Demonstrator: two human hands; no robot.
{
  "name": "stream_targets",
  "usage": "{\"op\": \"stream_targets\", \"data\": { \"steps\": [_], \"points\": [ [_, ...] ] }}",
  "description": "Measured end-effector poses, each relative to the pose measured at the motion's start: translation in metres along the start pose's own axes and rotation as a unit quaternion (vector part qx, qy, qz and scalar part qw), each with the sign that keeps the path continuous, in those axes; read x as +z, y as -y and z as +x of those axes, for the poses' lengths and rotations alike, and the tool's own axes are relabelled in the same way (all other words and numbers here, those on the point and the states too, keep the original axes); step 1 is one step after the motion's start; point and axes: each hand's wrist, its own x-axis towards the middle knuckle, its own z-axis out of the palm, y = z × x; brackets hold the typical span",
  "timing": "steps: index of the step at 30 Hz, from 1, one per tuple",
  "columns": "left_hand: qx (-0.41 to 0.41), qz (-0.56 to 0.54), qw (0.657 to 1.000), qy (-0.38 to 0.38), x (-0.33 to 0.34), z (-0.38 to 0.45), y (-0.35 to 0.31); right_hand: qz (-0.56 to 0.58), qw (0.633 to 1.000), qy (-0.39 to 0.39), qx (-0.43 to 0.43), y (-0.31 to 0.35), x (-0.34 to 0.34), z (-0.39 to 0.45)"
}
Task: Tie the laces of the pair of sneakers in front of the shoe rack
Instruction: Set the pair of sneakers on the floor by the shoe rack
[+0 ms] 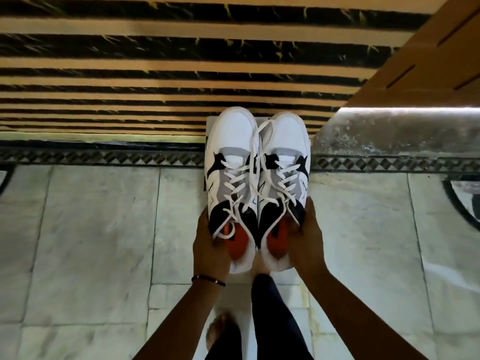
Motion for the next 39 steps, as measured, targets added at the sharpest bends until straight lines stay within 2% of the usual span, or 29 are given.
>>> {"op": "stream_targets", "data": {
  "steps": [2,3,5,10,15,20,22,27,31,33,35,39],
  "points": [
    [0.014,-0.011,1.000,0.004,-0.011,-0.020,0.016,-0.001,1.000,-0.014,-0.019,-0.011,-0.003,-0.028],
    [0.010,0.018,1.000,0.015,-0.017,-0.037,0.022,-0.001,1.000,-0.017,-0.021,-0.019,-0.003,-0.042],
    [0.013,0.055,0.998,0.036,-0.030,-0.066,0.040,0.003,1.000,-0.006,0.002,-0.037,-0.005,-0.073],
    [0.026,0.057,0.995,0.072,-0.046,-0.118,0.098,-0.013,1.000,-0.004,0.026,-0.095,-0.003,-0.137],
    [-0.037,-0.004,0.998,0.051,-0.028,-0.140,0.165,0.002,0.998,0.038,0.041,-0.157,0.007,-0.145],
    [0.010,0.074,0.993,0.095,-0.005,-0.112,0.248,-0.004,0.996,0.074,0.055,-0.239,0.046,-0.116],
    [0.037,0.129,0.984,0.118,0.005,-0.096,0.284,0.009,0.994,0.075,0.077,-0.271,0.060,-0.102],
    [0.103,0.176,0.962,0.184,0.033,-0.041,0.347,-0.004,0.992,0.076,0.102,-0.331,0.100,-0.047],
    [0.105,0.193,0.959,0.178,0.057,-0.002,0.393,-0.085,0.992,0.059,0.070,-0.364,0.130,-0.001],
    [0.131,0.205,0.954,0.176,0.063,0.014,0.408,-0.053,0.995,0.071,0.047,-0.372,0.143,0.014],
    [0.172,0.226,0.943,0.170,0.065,0.030,0.418,-0.068,0.994,0.080,0.001,-0.376,0.153,0.026],
    [0.218,0.271,0.918,0.190,0.063,0.046,0.420,-0.077,0.991,0.107,-0.019,-0.383,0.149,0.038]
  ]
}}
